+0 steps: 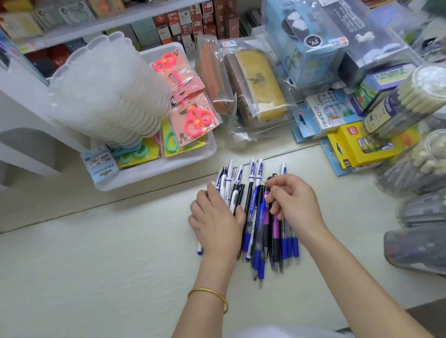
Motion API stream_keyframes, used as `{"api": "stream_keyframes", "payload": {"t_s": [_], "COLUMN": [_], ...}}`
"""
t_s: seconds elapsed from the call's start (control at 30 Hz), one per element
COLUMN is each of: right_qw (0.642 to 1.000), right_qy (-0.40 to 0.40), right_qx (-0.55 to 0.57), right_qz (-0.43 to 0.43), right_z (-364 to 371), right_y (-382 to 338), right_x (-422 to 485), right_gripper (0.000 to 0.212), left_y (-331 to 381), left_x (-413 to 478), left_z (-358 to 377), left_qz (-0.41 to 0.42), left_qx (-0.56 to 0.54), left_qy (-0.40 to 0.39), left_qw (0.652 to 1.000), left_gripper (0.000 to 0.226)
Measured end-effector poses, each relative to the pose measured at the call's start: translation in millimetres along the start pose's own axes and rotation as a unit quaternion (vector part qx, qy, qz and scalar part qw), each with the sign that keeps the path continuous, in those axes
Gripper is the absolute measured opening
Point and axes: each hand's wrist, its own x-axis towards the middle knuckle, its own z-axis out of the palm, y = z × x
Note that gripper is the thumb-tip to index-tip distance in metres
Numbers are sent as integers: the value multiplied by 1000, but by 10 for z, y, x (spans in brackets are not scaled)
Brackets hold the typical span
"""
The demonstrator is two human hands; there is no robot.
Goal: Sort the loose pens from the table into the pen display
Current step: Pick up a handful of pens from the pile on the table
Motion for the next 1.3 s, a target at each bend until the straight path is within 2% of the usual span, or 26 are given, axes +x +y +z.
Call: {"api": "stream_keyframes", "payload": {"t_s": [0.17,0.37,0.43,0.53,0.6,0.7,0.9,1.1,1.17,1.23,1.3], "right_qw": [1000,1000,1000,1000,1000,1000,1000,1000,1000,1000,1000], "right_qy": [-4,-7,-6,-5,-5,-5,-1,-1,0,2,3], "right_qx": [-14,-13,-15,-17,-15,-17,-18,-13,-8,-7,-12], "right_qz": [0,-1,-2,-5,-6,-8,-10,-13,-13,-12,-11], "right_z": [3,10,9,7,9,7,-5,-13,-17,-22,-25], "right_y": [10,12,12,7,1,-1,8,-18,-30,-38,-44], "right_x": [-21,-34,-39,-44,-49,-59,-71,-87,-96,-100,-103], "right_gripper": [22,22,22,21,21,22,20,22,24,23,22], "left_y": [41,49,32,1,-17,-29,-17,-46,-63,-58,-52], "left_x": [96,229,243,250,217,189,163,120,110,119,114], "left_z": [-47,-29,-65,-75,-55,-31,-73,-90,-200,-273,-344], "left_qz": [-14,-23,-31,-23,-19,20,28,53,54,37,34], "left_qx": [57,57,53,42,27,32,22,24,62,45,-9], "left_qy": [-12,-35,-47,-119,-97,-59,-72,-97,-104,-120,-174], "left_qw": [998,997,997,992,995,998,997,994,991,991,984], "left_gripper": [79,41,36,31,33,55,61,58,55,38,26]}}
